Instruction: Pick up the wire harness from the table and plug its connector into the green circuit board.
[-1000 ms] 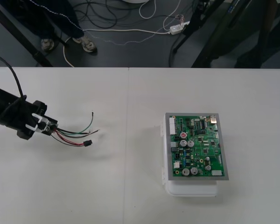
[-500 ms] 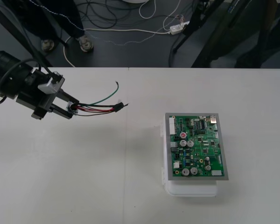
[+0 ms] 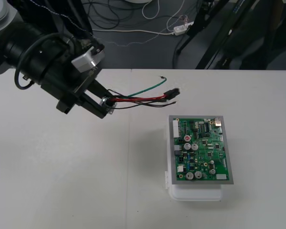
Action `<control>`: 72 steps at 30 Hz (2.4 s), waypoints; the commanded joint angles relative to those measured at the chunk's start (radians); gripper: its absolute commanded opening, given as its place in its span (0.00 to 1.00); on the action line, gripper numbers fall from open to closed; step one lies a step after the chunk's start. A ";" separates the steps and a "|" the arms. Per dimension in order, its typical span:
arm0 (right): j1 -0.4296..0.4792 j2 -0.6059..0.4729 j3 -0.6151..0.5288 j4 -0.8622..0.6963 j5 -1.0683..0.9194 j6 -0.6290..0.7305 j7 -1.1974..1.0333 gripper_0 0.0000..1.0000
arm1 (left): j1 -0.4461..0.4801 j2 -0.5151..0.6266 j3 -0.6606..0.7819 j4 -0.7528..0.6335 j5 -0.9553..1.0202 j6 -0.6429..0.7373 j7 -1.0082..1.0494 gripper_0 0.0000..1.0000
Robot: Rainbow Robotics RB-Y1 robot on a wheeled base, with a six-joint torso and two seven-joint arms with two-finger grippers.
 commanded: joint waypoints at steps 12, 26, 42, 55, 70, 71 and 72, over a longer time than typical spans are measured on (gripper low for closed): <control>-0.019 0.008 0.012 -0.003 0.003 -0.006 0.029 1.00 | -0.099 -0.314 0.135 0.025 0.016 -0.126 0.189 0.00; -0.005 0.015 0.021 0.012 0.007 -0.006 0.029 1.00 | -0.085 -0.363 0.147 0.055 -0.041 -0.126 0.235 0.00; -0.076 -0.086 0.061 0.032 -0.077 -0.006 0.039 1.00 | 0.007 -0.386 0.147 -0.052 -0.013 -0.126 0.482 0.00; -0.234 -0.089 0.248 0.114 -0.076 -0.006 0.043 1.00 | 0.062 -0.410 0.147 -0.080 0.057 -0.126 0.548 0.00; -0.338 -0.014 0.325 0.187 -0.034 -0.006 0.059 1.00 | 0.084 -0.449 0.148 -0.080 0.071 -0.126 0.563 0.00; -0.344 -0.003 0.329 0.187 -0.036 -0.006 0.057 1.00 | 0.085 -0.449 0.147 -0.080 0.074 -0.126 0.563 0.00; -0.347 0.003 0.333 0.187 -0.036 -0.006 0.057 1.00 | 0.084 -0.449 0.148 -0.080 0.076 -0.126 0.563 0.00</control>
